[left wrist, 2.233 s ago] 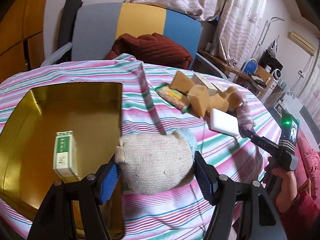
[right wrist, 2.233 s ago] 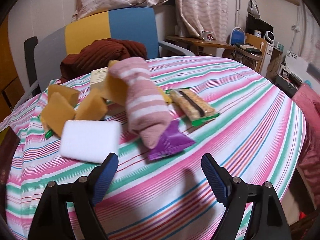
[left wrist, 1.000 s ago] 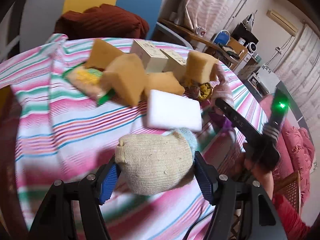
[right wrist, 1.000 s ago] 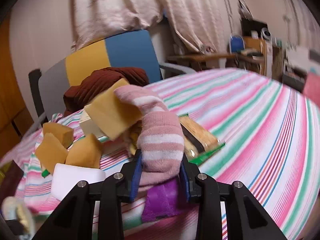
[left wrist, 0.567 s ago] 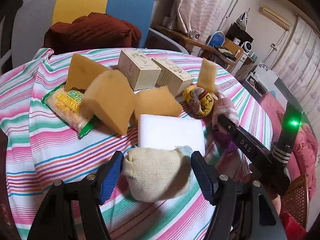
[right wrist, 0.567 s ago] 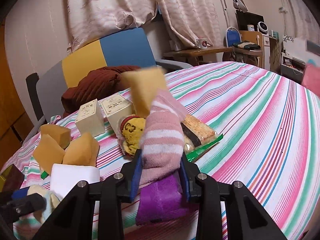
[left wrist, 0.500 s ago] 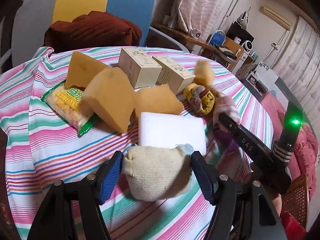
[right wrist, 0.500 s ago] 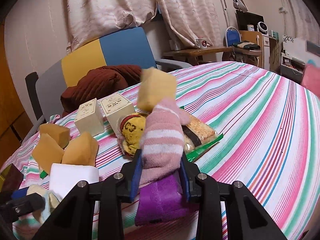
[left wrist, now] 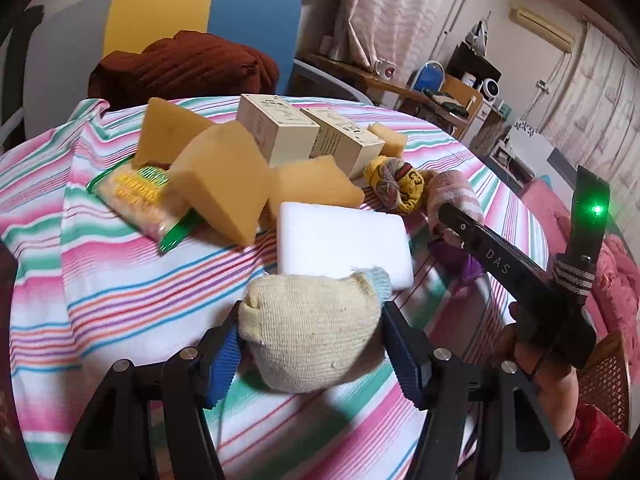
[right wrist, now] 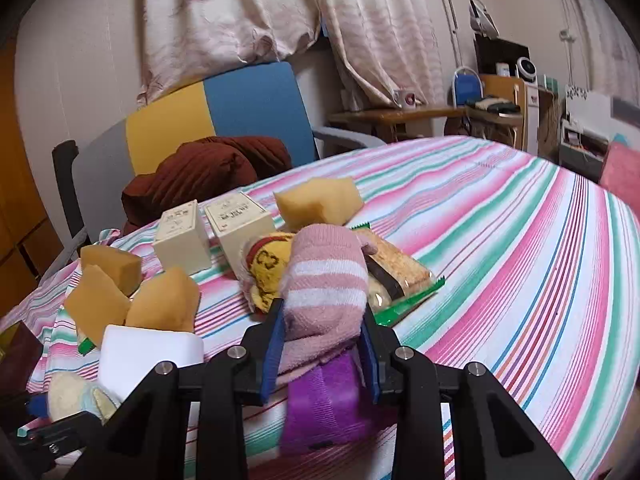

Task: Organize objects
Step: 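Grasp the pink sock with the right tool, then carry the pink sock into the gold tray while the left tool drops the glove there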

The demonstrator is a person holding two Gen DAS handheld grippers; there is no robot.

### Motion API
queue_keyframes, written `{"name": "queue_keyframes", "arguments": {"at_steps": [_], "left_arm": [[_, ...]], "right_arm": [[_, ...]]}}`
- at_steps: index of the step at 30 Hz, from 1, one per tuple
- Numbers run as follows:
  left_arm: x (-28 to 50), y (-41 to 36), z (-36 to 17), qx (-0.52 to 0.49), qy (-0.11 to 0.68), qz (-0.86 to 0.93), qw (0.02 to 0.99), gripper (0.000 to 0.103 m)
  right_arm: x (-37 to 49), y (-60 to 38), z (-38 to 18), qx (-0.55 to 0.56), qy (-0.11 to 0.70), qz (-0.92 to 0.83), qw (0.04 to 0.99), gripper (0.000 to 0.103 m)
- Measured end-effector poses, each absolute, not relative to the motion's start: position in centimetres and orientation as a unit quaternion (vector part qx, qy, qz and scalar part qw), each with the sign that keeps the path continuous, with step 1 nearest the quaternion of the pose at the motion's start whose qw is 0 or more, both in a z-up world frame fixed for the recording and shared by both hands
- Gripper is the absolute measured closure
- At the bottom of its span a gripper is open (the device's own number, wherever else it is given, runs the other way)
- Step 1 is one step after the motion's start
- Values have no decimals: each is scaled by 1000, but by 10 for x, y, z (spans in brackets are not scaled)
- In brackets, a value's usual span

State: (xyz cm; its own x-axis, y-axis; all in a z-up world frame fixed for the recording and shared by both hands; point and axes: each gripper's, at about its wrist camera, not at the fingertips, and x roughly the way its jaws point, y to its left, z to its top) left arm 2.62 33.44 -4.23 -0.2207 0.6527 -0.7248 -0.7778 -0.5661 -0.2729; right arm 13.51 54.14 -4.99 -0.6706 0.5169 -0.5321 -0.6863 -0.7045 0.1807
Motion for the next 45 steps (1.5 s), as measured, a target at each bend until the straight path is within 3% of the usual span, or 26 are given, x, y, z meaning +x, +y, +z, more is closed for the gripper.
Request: {"name": "queue_keyframes", "arguments": {"at_steps": [17,28,37,45], "left_arm": [[39,267,-31,-436,27,779,451,37],[33,207,0,-411,-9,801,435,37],[17,143,24,-387,-42,830,398,37],[-32,63,19,-394,-98,863,301,37]], "right_arm": [[143,467,-61,-239,79,923,290,69],[144,426,-30,-223,112,933,259,69],[123,363,11,-206,123,957,162,69],[68,290,25,-226,125,966,33,69]]}}
